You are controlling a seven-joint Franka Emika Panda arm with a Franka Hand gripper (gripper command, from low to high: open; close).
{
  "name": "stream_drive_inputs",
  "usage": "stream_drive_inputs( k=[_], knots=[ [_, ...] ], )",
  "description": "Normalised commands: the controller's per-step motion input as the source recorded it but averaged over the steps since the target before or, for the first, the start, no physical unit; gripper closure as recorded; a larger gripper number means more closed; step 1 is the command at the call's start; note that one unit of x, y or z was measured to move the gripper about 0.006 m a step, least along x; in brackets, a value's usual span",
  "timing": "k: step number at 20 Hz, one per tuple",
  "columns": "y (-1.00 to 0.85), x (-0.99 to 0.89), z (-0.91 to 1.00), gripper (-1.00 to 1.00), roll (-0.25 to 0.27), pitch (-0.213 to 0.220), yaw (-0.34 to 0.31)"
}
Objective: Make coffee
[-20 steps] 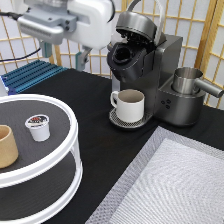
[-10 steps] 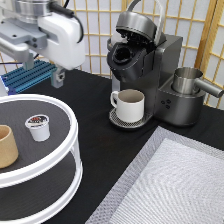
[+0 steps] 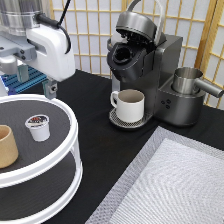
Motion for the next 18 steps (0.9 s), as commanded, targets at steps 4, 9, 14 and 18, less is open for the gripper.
stream_drive_inputs(
  k=[4,9,14,18],
  knots=[
    [-0.01,-0.09,-0.11,-1.0,-0.125,-0.121,0.051],
    [-0.01,0.0,-0.17,-1.0,-0.123,-0.066,0.046],
    [-0.05,-0.02,-0.2,-1.0,-0.118,-0.064,0.041],
    [-0.09,-0.18,-0.39,-1.0,-0.074,-0.031,0.063]
  ],
)
